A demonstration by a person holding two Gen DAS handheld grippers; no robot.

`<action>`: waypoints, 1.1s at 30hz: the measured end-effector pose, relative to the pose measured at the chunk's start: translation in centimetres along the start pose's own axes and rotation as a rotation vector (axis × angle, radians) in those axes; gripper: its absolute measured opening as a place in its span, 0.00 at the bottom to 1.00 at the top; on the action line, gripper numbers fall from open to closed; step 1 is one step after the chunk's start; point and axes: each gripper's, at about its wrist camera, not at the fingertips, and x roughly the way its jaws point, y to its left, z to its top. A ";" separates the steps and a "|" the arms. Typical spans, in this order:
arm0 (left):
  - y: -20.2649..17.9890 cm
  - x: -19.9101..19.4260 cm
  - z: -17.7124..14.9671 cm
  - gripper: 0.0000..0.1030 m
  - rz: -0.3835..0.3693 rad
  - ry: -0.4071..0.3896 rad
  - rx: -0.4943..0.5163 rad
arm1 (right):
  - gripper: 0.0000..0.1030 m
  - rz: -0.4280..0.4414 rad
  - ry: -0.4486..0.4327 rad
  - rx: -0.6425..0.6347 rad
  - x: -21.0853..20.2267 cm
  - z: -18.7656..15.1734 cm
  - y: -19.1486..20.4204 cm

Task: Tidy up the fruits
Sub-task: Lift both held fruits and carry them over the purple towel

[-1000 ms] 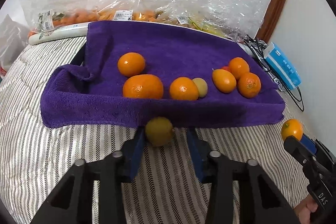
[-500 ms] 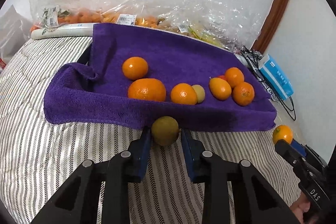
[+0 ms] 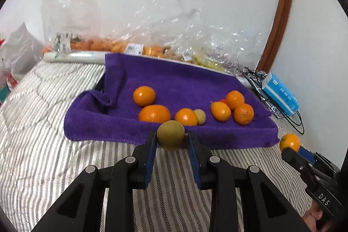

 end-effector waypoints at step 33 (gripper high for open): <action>3.3 -2.6 7.4 0.27 0.093 -0.125 -0.047 | 0.34 0.037 -0.149 -0.031 -0.3 8.8 0.8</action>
